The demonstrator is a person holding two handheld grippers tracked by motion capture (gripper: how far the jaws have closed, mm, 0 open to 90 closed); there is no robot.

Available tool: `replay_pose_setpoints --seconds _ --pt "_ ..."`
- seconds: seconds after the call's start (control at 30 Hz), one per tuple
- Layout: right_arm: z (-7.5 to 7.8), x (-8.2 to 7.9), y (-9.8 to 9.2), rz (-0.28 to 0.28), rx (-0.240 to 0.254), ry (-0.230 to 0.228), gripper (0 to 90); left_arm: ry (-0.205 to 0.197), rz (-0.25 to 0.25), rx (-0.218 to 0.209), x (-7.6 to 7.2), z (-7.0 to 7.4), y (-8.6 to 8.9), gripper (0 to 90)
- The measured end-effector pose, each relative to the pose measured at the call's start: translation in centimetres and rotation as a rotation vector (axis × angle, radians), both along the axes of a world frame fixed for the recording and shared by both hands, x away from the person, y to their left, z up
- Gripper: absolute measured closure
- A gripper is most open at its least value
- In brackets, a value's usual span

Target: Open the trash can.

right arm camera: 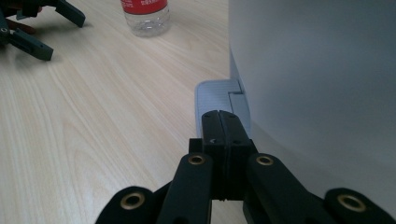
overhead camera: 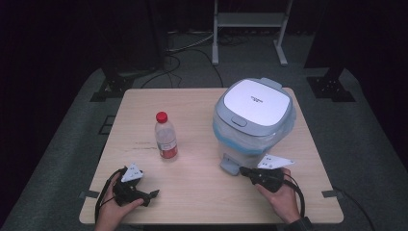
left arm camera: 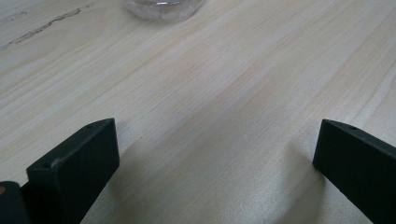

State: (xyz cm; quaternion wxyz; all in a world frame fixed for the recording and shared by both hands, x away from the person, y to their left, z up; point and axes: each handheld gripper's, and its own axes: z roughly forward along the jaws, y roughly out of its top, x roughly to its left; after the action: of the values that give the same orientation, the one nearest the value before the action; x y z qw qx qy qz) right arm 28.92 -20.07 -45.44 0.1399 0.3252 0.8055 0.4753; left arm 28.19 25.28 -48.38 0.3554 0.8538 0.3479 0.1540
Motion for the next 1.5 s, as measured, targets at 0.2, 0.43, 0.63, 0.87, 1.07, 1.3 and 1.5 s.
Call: replay_pose_setpoints --seconds 0.2,0.43,0.63,0.87,1.07,1.3,1.5 --pt "0.0 0.2 0.8 0.004 0.0 -0.013 89.5 0.0 0.0 0.0 0.0 0.0 0.0 0.0" --pt "-0.2 0.4 1.6 0.004 0.0 -0.024 89.5 0.0 0.0 0.0 0.0 0.0 0.0 0.0" --pt "-0.4 0.5 2.2 0.008 -0.013 -0.031 89.5 0.0 0.0 0.0 0.0 0.0 0.0 0.0" --pt "-1.0 0.7 2.8 0.004 -0.037 -0.041 89.5 0.0 0.0 0.0 0.0 0.0 0.0 0.0" --pt "-1.2 0.9 3.2 -0.01 -0.044 -0.051 89.5 0.0 0.0 0.0 0.0 0.0 0.0 0.0" --pt "-1.5 1.1 3.4 -0.025 -0.054 -0.057 89.6 0.0 0.0 0.0 0.0 0.0 0.0 0.0" --pt "-1.7 1.1 3.4 -0.027 -0.051 -0.055 89.7 0.0 0.0 0.0 0.0 0.0 0.0 0.0"
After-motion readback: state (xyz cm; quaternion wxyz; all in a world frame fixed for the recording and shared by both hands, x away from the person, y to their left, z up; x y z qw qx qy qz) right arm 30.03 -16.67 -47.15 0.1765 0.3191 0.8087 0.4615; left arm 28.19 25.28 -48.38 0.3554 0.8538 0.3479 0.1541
